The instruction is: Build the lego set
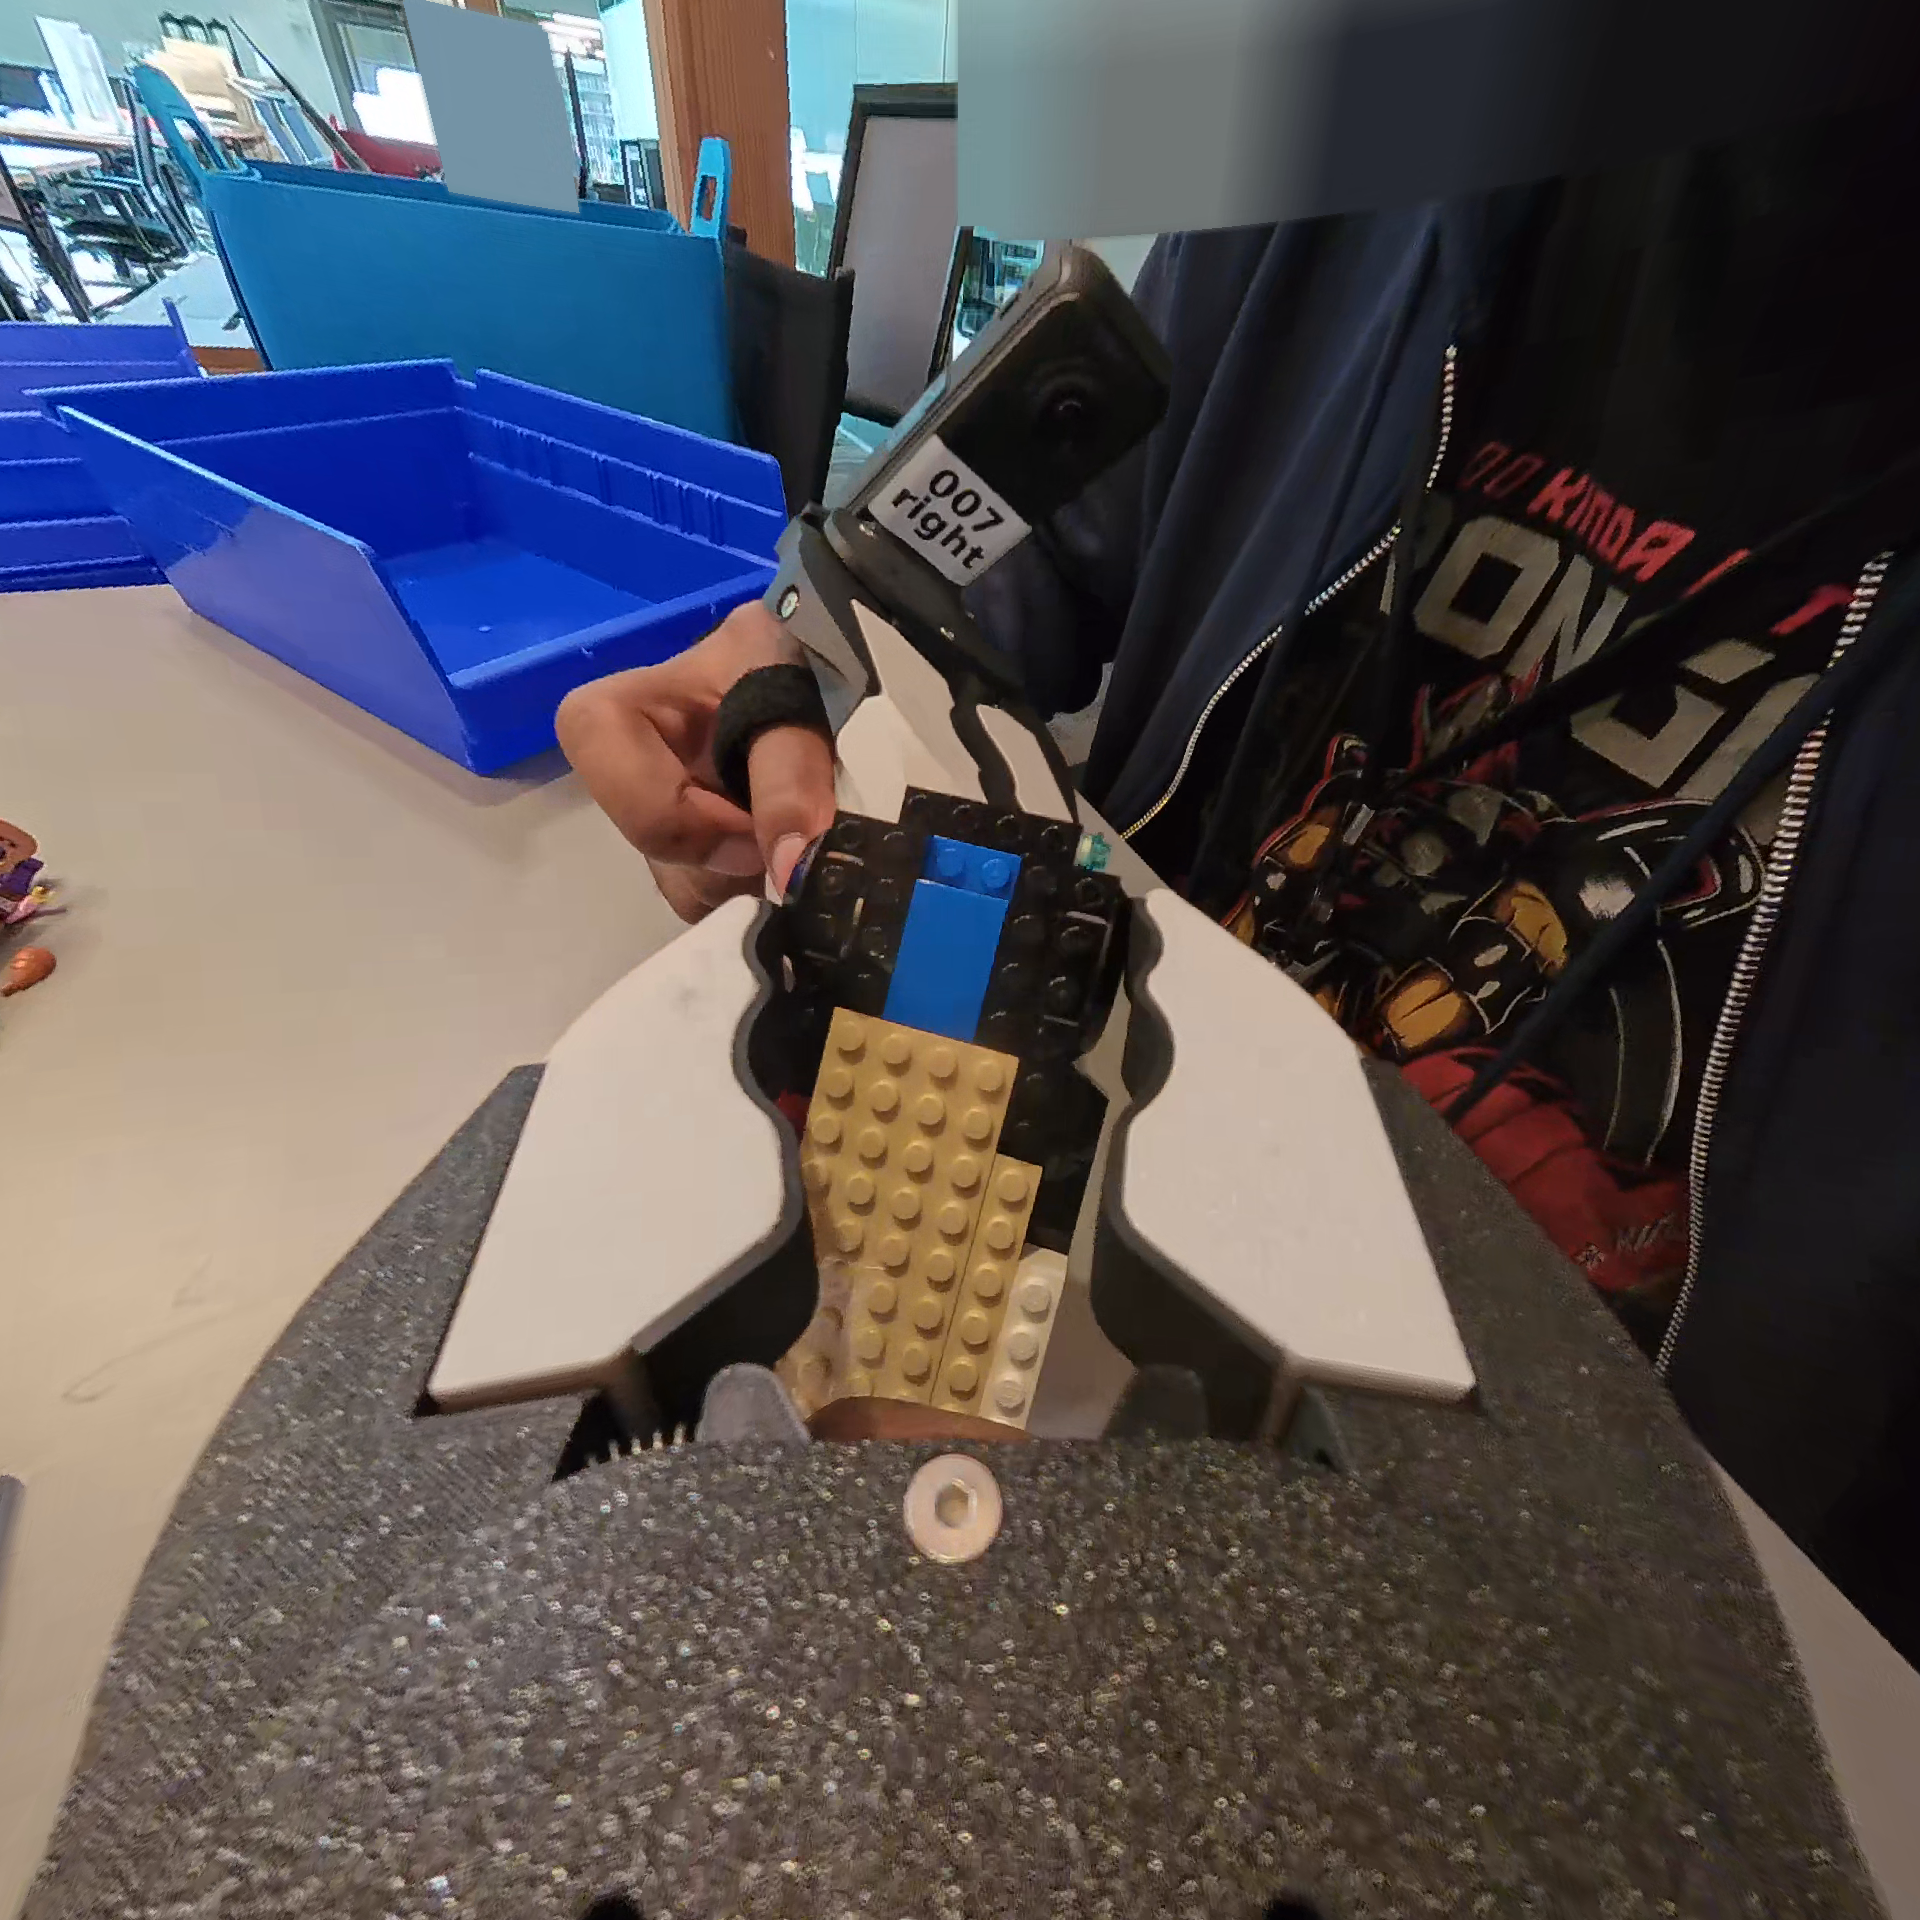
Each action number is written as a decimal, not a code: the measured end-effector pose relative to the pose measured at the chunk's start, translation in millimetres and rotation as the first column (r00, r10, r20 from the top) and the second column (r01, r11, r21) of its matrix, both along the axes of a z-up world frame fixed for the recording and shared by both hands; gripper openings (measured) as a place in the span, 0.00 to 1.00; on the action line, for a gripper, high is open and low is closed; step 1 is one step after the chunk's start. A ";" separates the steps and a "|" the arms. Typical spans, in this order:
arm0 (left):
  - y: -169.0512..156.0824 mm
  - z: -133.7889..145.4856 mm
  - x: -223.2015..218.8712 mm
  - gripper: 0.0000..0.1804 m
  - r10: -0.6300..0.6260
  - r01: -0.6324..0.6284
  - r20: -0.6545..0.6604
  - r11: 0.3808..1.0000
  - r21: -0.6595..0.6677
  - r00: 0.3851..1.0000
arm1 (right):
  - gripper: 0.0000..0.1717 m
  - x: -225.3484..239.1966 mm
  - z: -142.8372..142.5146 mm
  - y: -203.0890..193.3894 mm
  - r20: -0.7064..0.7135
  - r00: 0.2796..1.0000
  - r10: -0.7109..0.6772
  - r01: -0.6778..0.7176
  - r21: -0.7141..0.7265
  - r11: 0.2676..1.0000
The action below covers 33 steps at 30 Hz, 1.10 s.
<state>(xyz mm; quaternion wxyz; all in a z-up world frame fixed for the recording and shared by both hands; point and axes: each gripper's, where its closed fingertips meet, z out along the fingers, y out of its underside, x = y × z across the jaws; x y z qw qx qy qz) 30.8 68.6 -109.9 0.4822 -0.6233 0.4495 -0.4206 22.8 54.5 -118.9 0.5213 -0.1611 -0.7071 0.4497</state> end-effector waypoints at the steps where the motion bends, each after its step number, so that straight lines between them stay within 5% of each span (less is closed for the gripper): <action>1: -0.3 -0.3 -0.6 0.35 0.003 -0.003 0.002 1.000 -0.007 1.000 | 0.04 -0.6 0.5 -0.1 0.000 1.000 -0.005 0.005 -0.005 1.000; 23: 3.6 -44.9 -23.9 0.38 0.167 -0.163 -0.380 0.986 0.043 0.910 | 0.04 -15.2 -7.5 7.7 0.015 0.994 -0.108 0.107 0.009 0.994; 28: 6.5 -38.3 -26.7 0.38 0.185 -0.183 -0.333 0.982 0.036 0.925 | 0.04 -14.7 -9.6 8.1 0.033 0.994 -0.101 0.101 -0.003 0.995; 33: 6.6 -10.8 -25.7 0.38 0.188 -0.187 -0.152 0.982 0.017 0.970 | 0.04 -15.7 -12.3 5.4 0.067 0.994 -0.081 0.084 -0.033 0.996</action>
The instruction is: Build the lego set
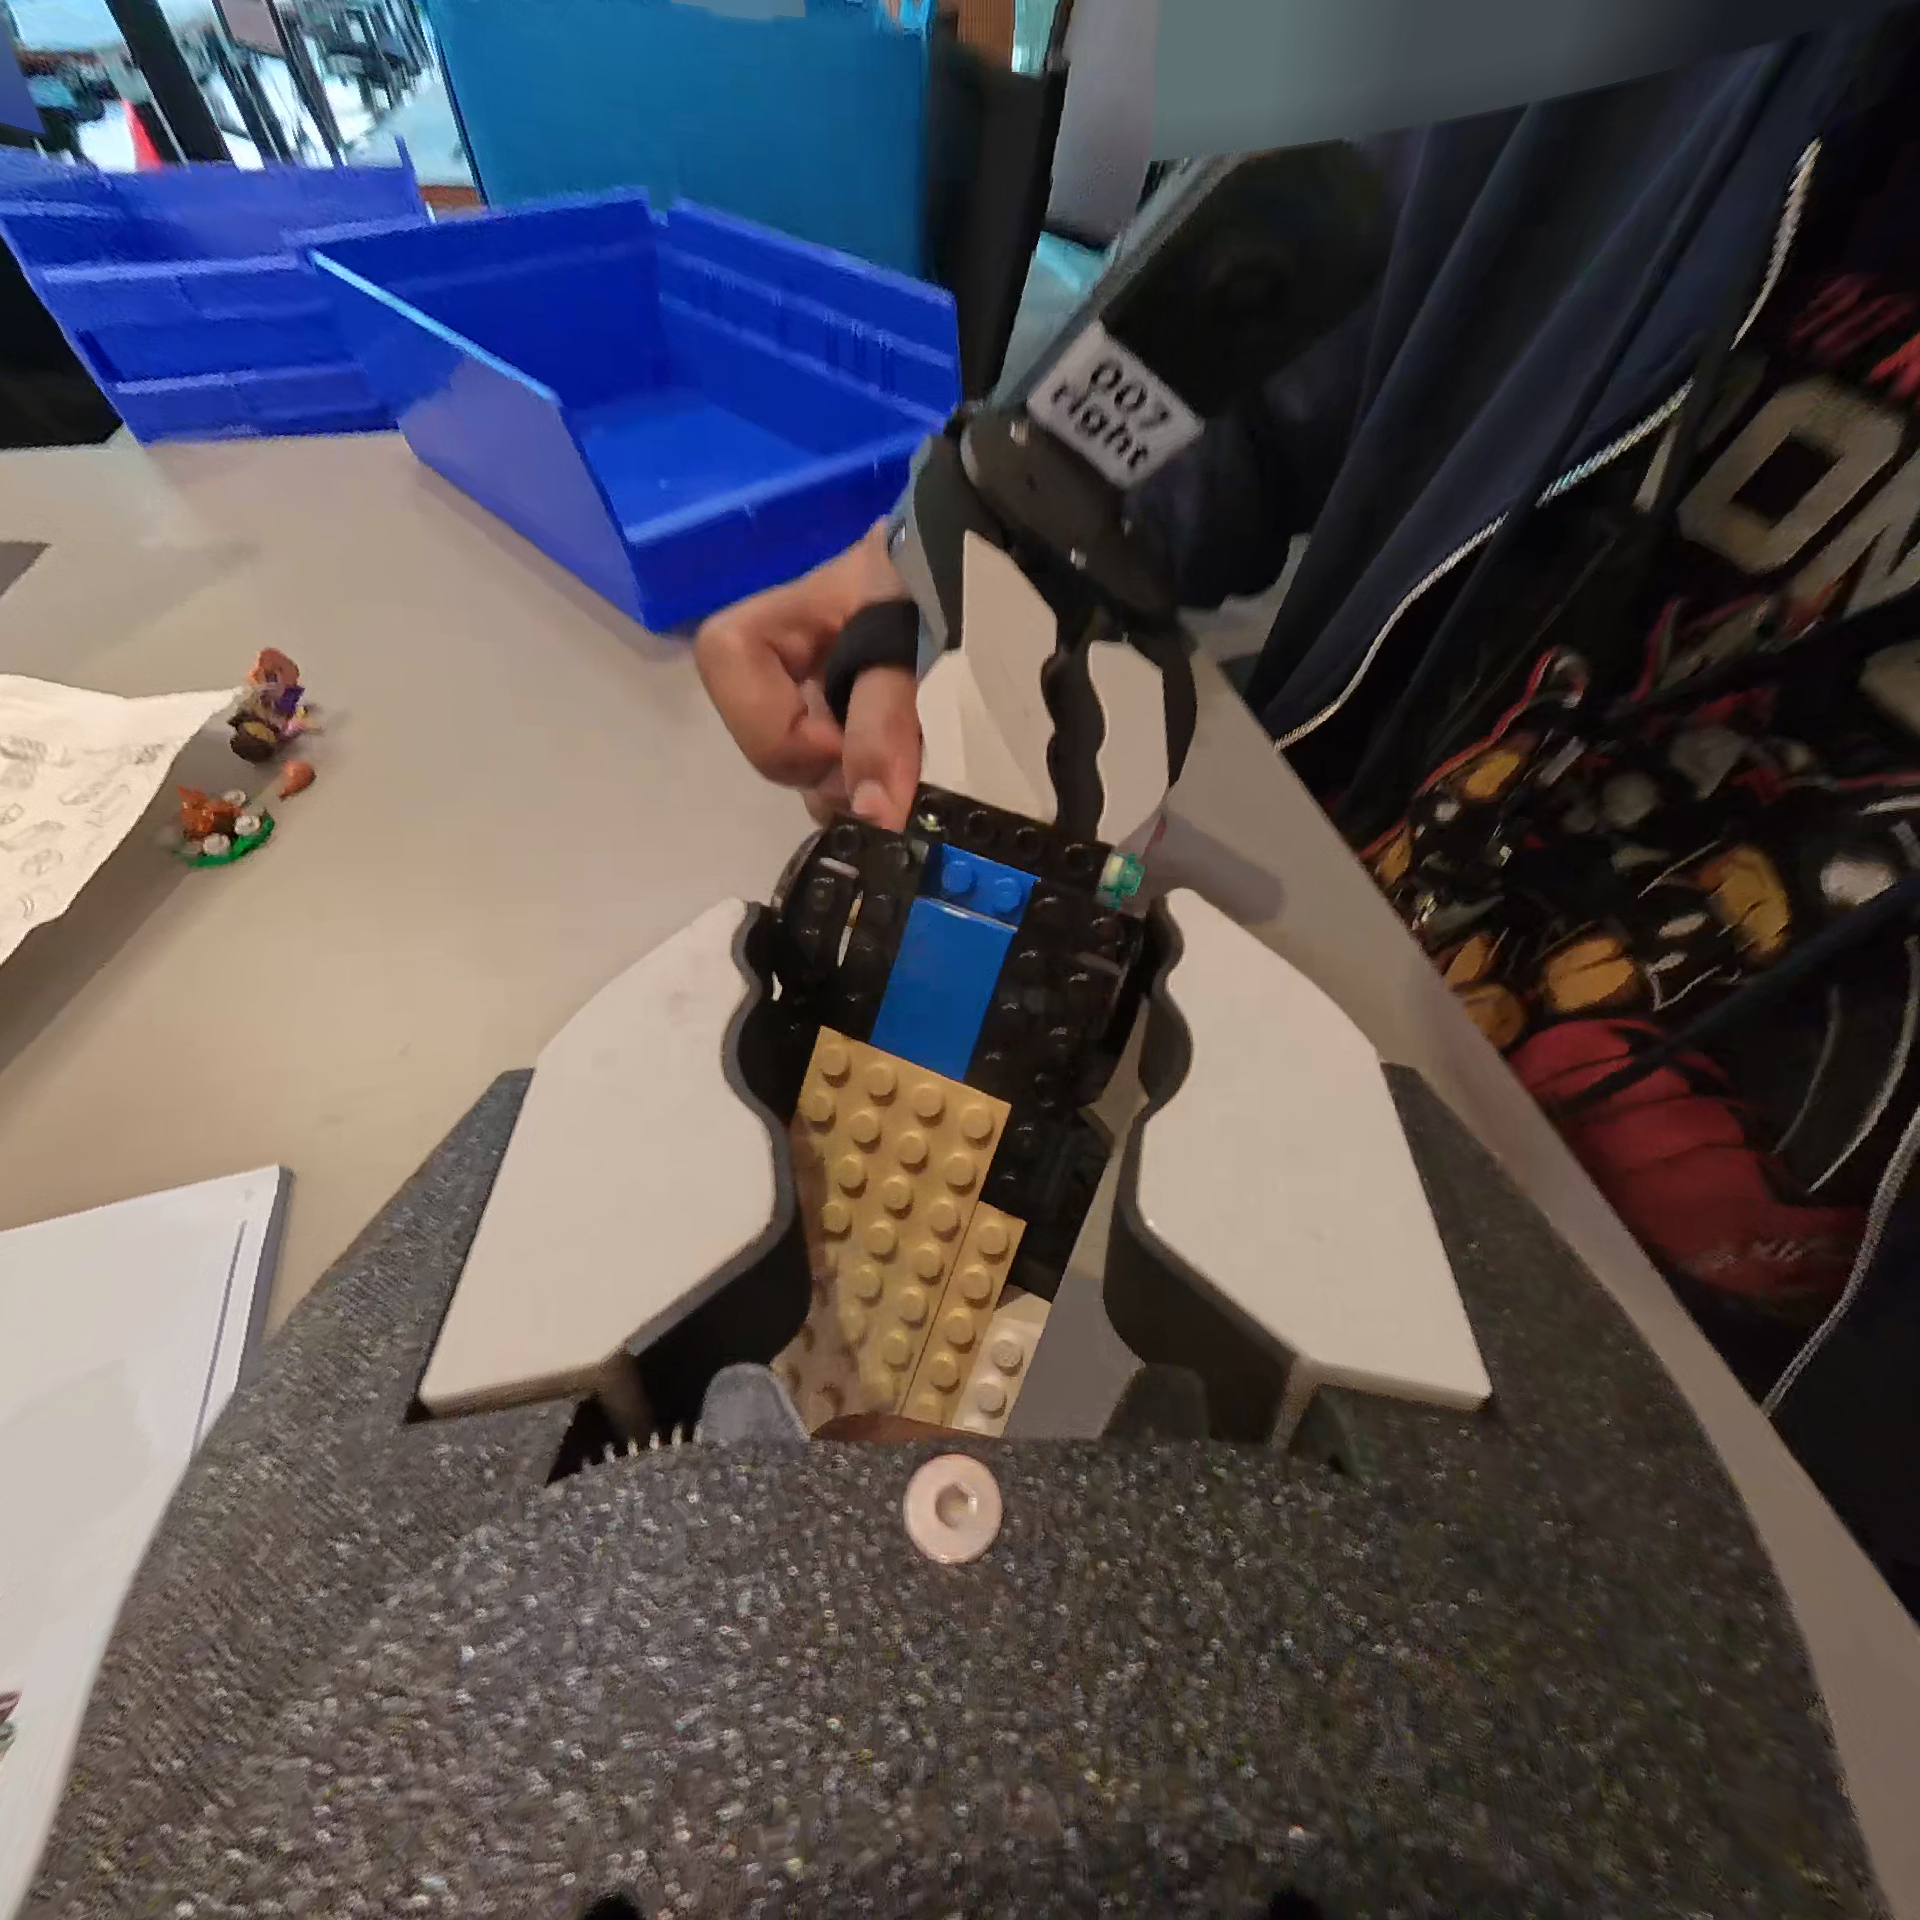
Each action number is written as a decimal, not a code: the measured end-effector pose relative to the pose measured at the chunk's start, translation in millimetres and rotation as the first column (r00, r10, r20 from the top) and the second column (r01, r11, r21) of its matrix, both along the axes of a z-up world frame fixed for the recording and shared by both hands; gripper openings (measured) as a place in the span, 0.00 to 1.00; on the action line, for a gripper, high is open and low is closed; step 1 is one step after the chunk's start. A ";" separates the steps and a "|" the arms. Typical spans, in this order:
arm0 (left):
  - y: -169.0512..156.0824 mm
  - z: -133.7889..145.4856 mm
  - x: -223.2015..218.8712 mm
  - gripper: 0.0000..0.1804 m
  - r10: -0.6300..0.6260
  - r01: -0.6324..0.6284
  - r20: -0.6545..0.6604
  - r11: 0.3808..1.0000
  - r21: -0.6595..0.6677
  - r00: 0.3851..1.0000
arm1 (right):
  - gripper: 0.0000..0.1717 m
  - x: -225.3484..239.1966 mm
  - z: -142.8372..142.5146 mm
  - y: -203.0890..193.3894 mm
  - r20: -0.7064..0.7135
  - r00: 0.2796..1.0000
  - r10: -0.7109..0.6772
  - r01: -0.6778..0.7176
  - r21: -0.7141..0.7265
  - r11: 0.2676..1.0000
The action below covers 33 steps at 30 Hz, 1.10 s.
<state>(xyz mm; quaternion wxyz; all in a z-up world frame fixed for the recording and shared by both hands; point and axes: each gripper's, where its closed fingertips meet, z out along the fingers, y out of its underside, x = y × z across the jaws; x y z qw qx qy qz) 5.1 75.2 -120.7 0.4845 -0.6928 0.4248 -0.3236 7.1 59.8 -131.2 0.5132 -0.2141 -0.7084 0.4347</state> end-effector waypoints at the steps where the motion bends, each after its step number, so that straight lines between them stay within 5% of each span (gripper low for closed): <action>1: 0.5 5.5 0.1 0.38 0.001 -0.001 0.034 1.000 0.009 0.999 | 0.04 0.3 2.8 -0.8 0.000 1.000 0.008 -0.008 -0.029 1.000; 7: 2.0 22.8 4.3 0.38 0.000 -0.003 0.182 1.000 0.015 0.983 | 0.04 4.7 20.7 1.4 -0.022 0.999 0.041 -0.044 -0.201 0.979; 15: -0.9 -10.5 10.5 0.38 0.014 -0.013 -0.038 1.000 0.014 0.999 | 0.04 17.3 53.6 6.7 -0.148 0.985 0.085 -0.136 -0.375 0.917; 33: -4.2 -11.6 16.3 0.38 0.002 0.000 -0.062 0.999 0.034 0.998 | 0.04 3.3 31.4 5.5 -0.063 0.997 0.044 -0.061 -0.302 0.951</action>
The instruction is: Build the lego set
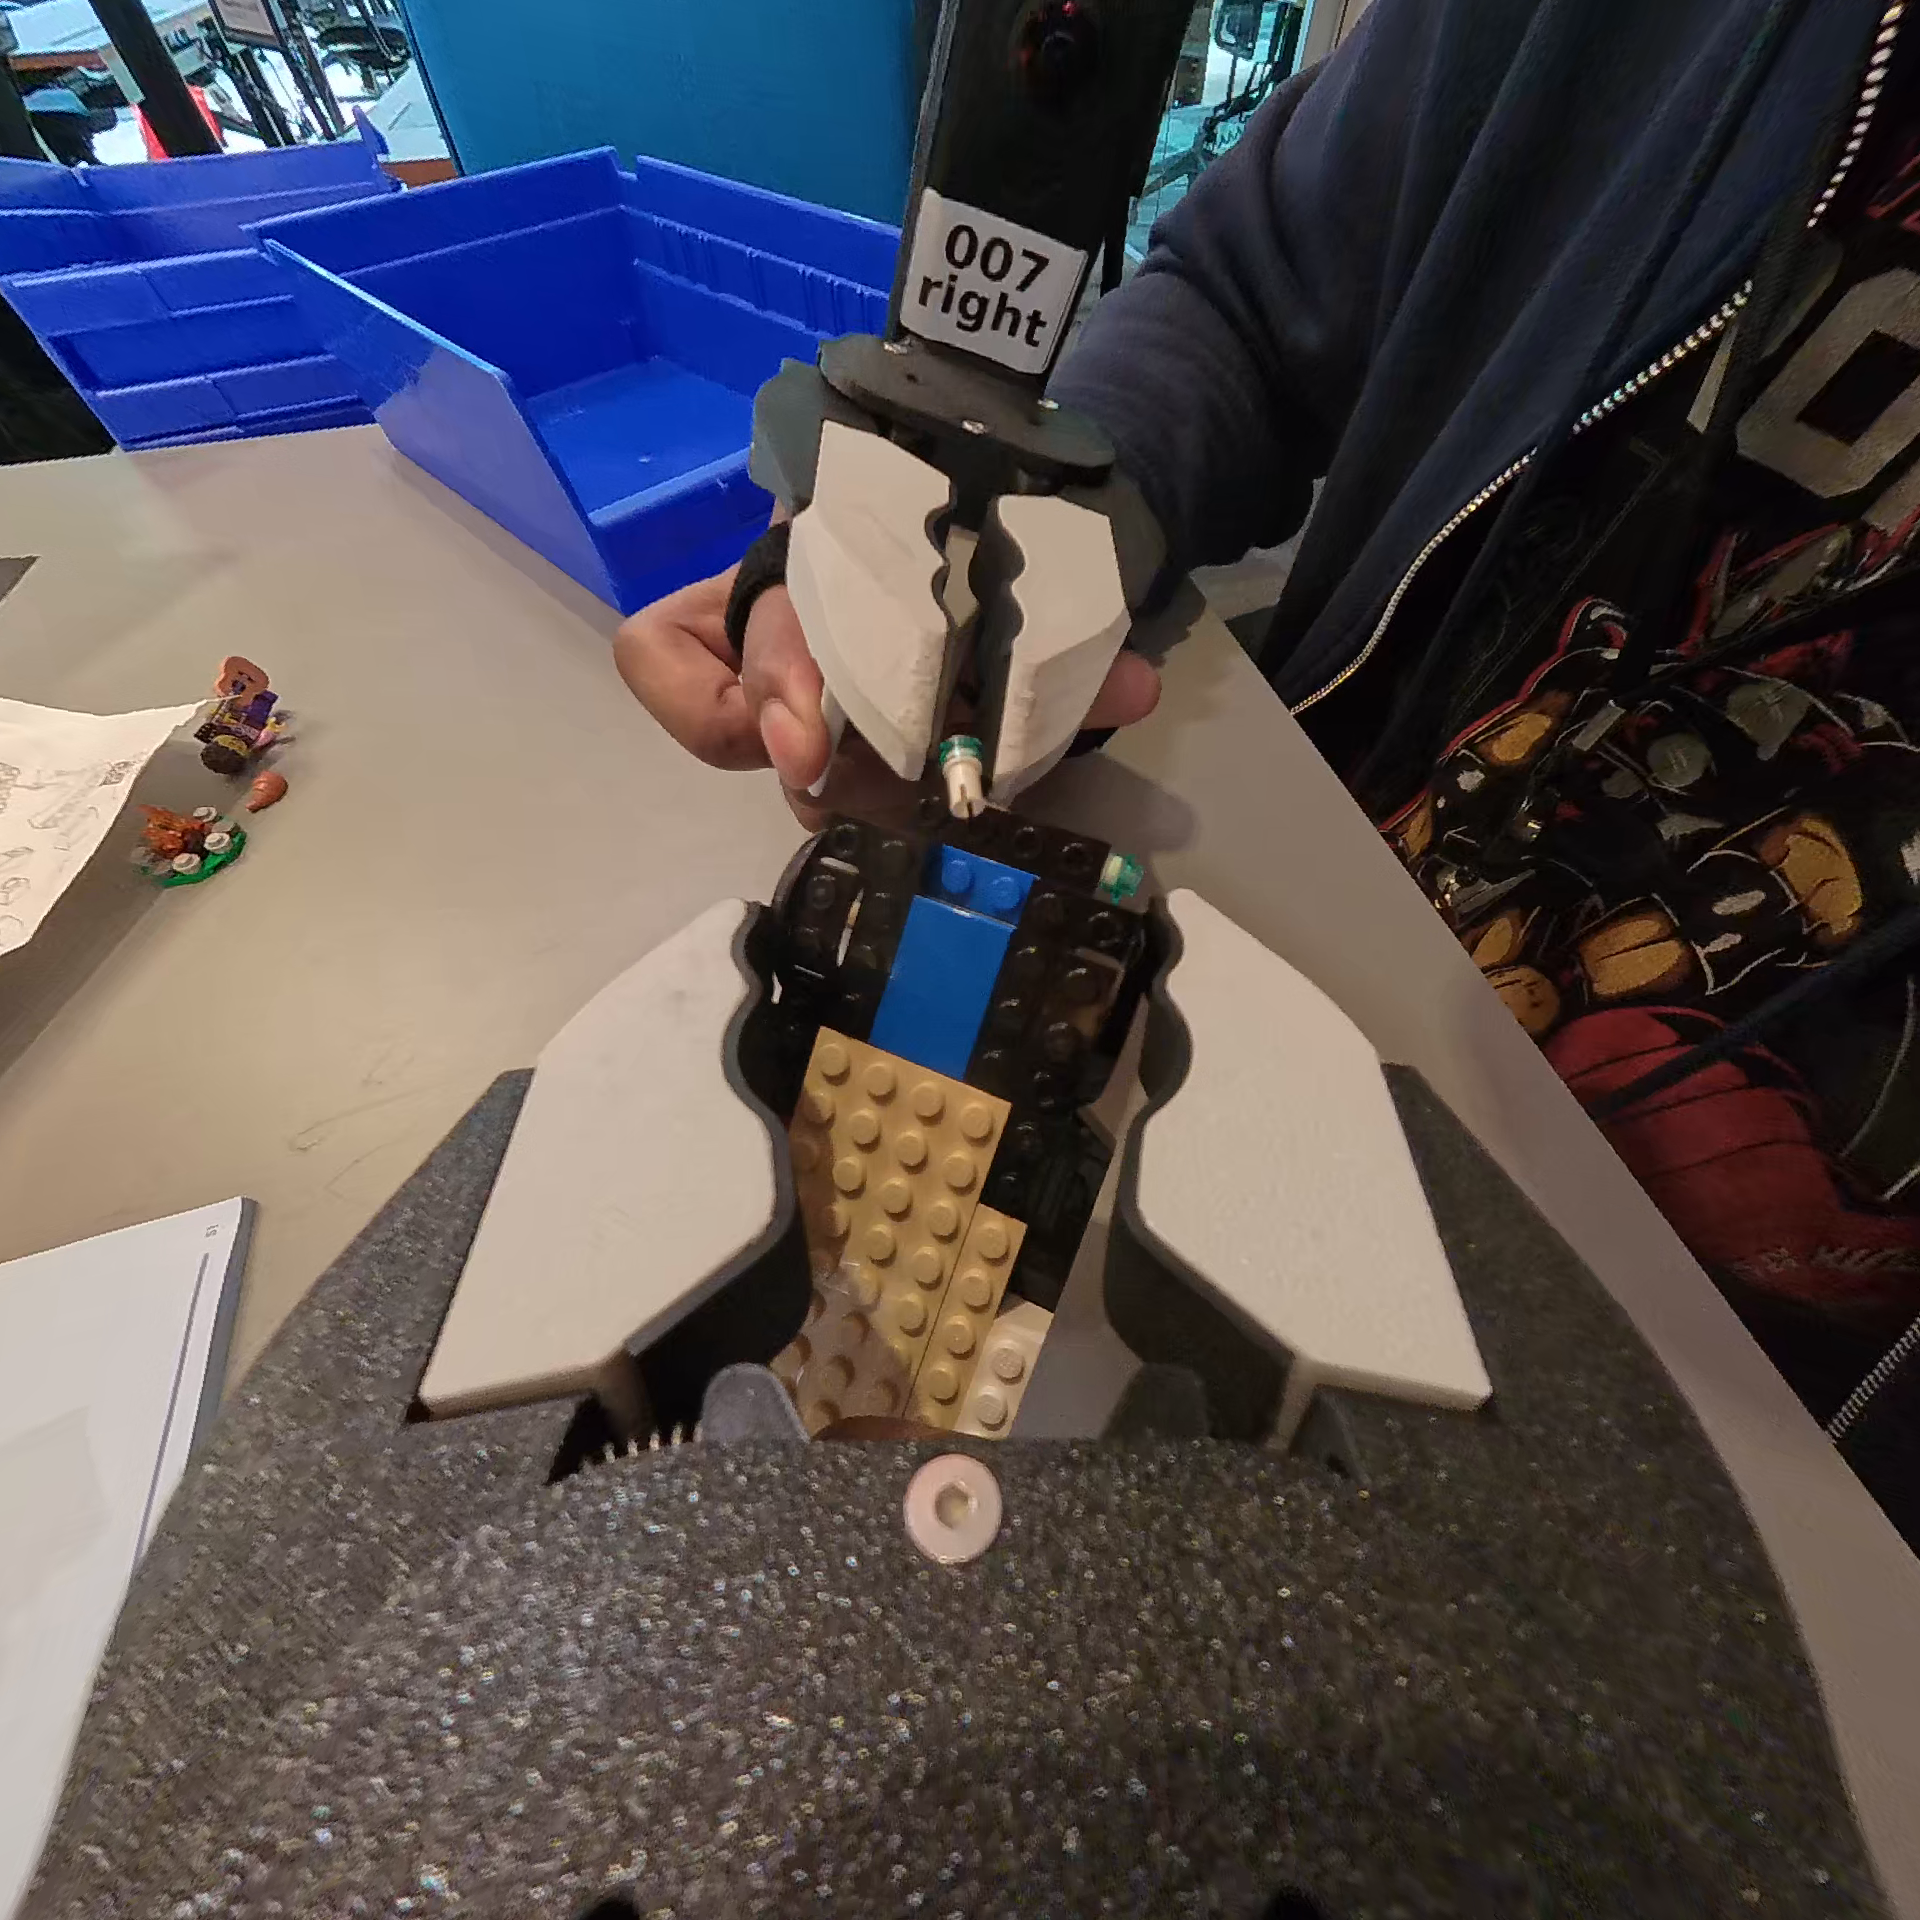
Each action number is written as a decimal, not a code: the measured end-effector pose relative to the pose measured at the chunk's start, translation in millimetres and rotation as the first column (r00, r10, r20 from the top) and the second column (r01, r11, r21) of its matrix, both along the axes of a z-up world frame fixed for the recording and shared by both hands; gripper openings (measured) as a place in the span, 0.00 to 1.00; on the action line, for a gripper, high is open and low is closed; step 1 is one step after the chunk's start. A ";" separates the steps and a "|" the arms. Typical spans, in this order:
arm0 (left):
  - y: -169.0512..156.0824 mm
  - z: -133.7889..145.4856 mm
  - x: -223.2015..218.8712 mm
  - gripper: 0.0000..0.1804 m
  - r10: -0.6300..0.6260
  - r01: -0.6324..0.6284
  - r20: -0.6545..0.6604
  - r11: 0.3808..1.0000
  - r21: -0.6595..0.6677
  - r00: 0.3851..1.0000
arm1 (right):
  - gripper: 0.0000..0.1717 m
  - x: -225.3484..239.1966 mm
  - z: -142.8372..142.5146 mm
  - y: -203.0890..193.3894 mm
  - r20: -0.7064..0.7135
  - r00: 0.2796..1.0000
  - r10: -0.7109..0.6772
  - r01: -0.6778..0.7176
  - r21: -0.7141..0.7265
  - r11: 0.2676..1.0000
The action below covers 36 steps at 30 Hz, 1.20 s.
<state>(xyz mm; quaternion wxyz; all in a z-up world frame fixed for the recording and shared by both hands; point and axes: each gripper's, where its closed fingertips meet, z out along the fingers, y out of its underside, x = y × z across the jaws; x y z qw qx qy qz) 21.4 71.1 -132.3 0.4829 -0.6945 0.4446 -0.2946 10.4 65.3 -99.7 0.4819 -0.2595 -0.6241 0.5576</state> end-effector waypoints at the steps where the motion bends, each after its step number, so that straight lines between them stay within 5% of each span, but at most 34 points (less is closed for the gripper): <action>1: -0.6 0.2 0.0 0.38 -0.004 0.004 0.003 1.000 0.000 1.000 | 0.04 0.4 0.4 -0.7 0.001 1.000 0.006 -0.006 -0.002 1.000; 14: -2.3 3.0 -0.7 0.38 -0.014 0.014 0.032 1.000 0.006 0.999 | 0.04 0.1 -4.9 -0.8 0.030 0.999 0.019 -0.020 0.029 0.999; 29: -0.8 8.4 -3.1 0.38 0.015 -0.016 0.030 0.999 0.035 0.999 | 0.04 -6.6 -15.5 13.9 0.036 0.985 -0.167 0.149 0.297 0.943; 36: 0.5 6.3 -4.4 0.38 0.025 -0.026 0.014 0.999 0.038 1.000 | 0.04 -4.4 -12.9 11.0 0.046 0.989 -0.144 0.127 0.258 0.958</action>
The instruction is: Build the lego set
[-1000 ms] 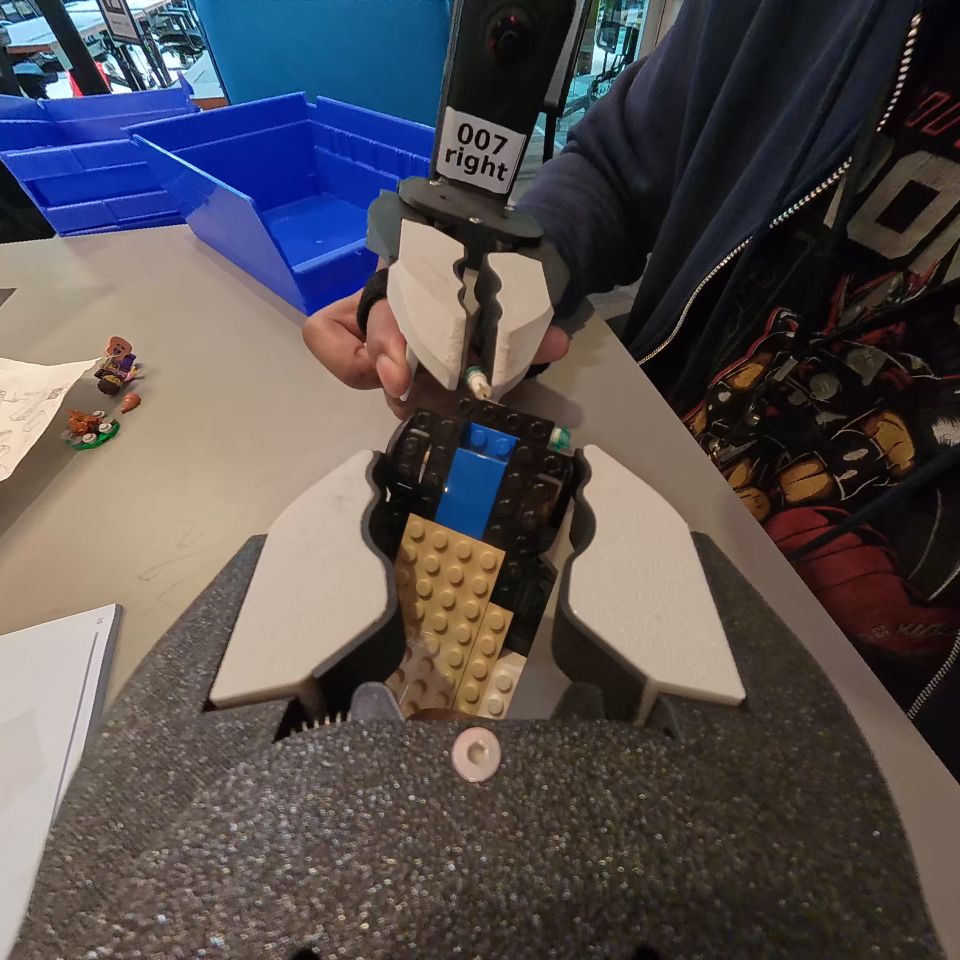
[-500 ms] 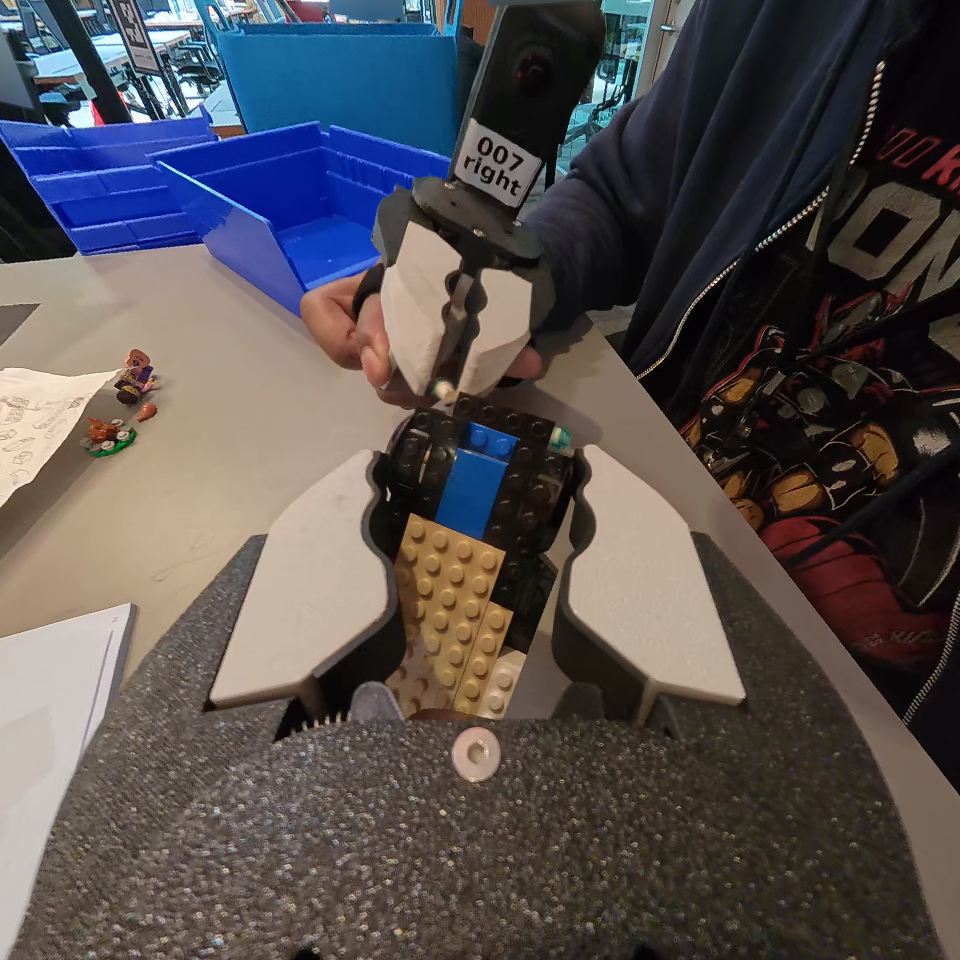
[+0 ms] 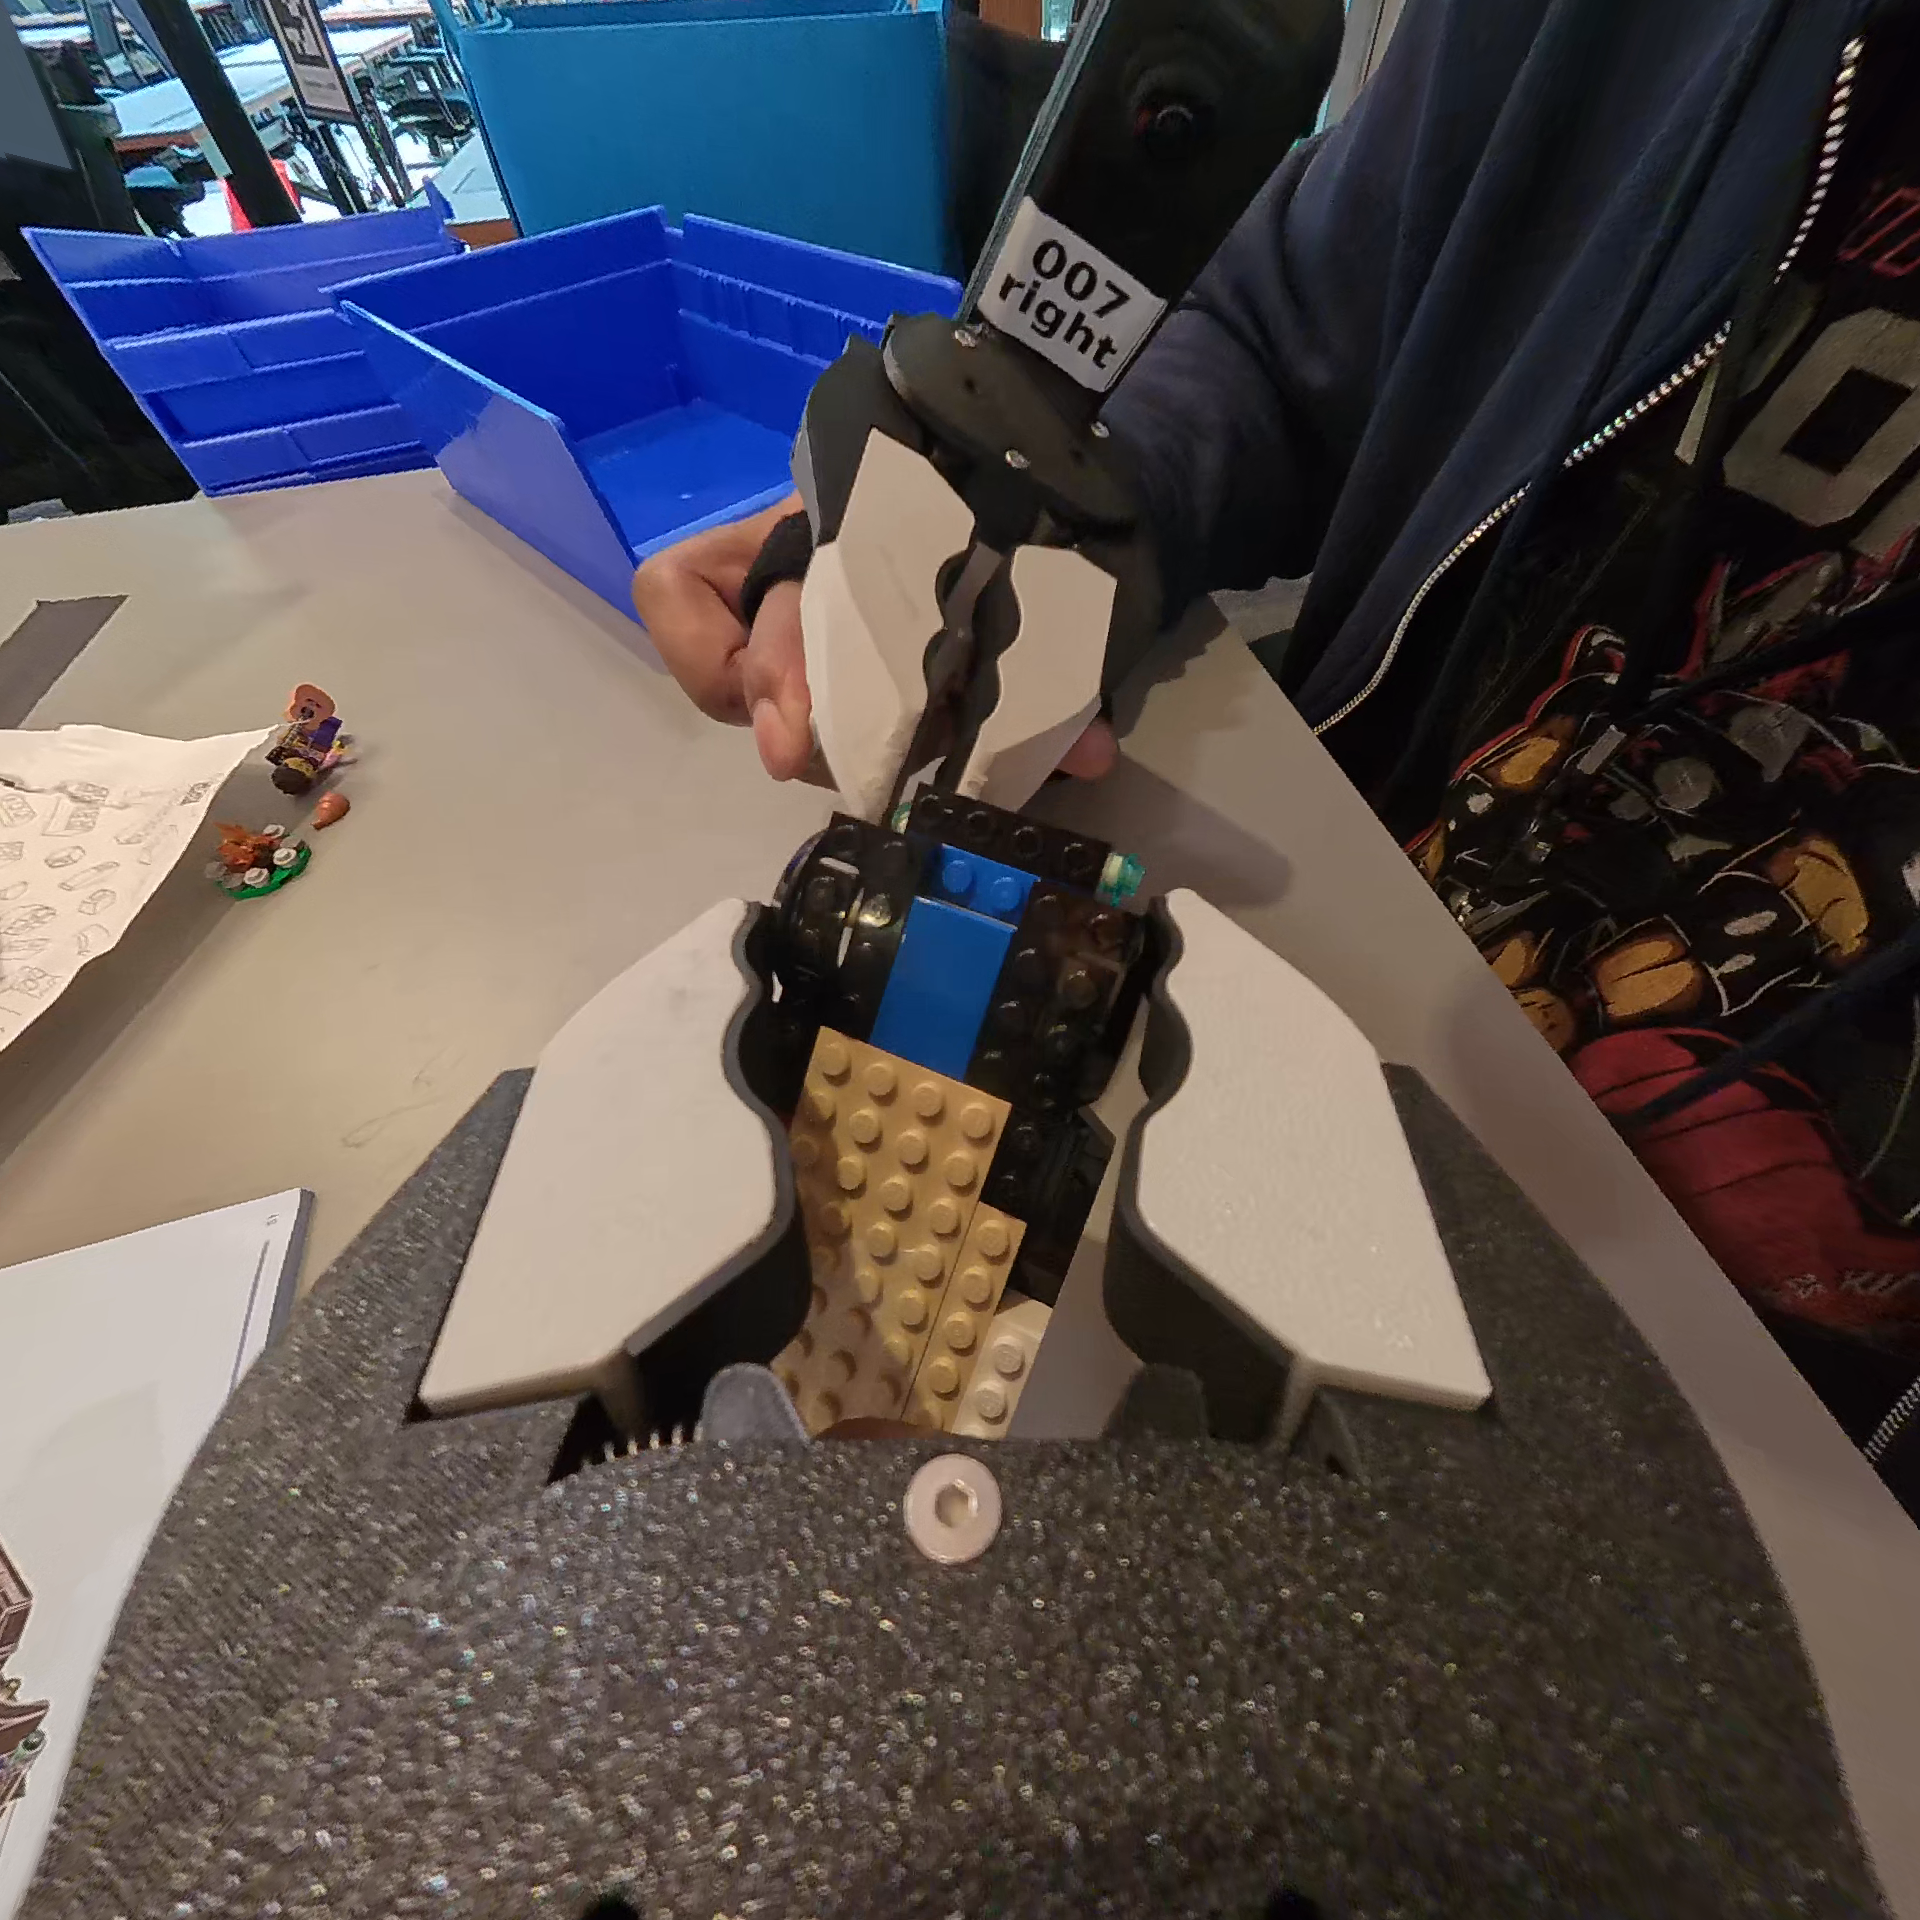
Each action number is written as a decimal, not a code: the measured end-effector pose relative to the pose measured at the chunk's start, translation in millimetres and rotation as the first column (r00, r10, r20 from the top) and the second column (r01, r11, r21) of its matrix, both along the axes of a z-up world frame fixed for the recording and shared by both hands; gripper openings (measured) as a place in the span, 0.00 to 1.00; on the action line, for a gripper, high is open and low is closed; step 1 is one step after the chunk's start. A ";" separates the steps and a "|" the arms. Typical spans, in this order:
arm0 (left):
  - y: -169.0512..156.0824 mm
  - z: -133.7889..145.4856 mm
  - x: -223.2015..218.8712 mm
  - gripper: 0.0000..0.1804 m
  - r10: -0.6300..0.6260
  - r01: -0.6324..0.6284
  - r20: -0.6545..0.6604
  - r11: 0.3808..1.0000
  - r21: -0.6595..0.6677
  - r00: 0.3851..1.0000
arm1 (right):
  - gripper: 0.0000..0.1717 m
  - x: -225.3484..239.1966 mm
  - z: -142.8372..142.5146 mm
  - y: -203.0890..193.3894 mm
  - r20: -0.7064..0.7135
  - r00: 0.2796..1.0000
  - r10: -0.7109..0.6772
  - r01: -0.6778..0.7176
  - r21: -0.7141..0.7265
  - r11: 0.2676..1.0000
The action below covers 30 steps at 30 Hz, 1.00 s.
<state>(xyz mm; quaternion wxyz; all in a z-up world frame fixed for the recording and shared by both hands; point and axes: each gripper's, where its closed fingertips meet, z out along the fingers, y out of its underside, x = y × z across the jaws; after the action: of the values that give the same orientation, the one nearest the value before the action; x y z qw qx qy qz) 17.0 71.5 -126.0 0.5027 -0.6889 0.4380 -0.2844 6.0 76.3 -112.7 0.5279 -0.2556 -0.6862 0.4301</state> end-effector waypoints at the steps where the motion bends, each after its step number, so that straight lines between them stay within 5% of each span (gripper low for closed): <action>1: -0.1 -0.4 0.0 0.38 0.000 0.000 0.000 1.000 0.001 1.000 | 0.04 0.2 -0.2 0.1 0.002 1.000 0.004 -0.004 -0.007 1.000; 30: 0.4 -7.0 -0.8 0.38 0.007 -0.007 -0.034 1.000 -0.001 0.999 | 0.04 5.1 2.9 4.9 -0.008 0.999 0.038 -0.039 -0.127 0.991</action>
<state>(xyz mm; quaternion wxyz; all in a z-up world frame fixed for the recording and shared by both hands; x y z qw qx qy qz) 16.2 71.9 -133.0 0.4958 -0.6955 0.4439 -0.2708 11.1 81.2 -109.8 0.5042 -0.2744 -0.6608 0.4837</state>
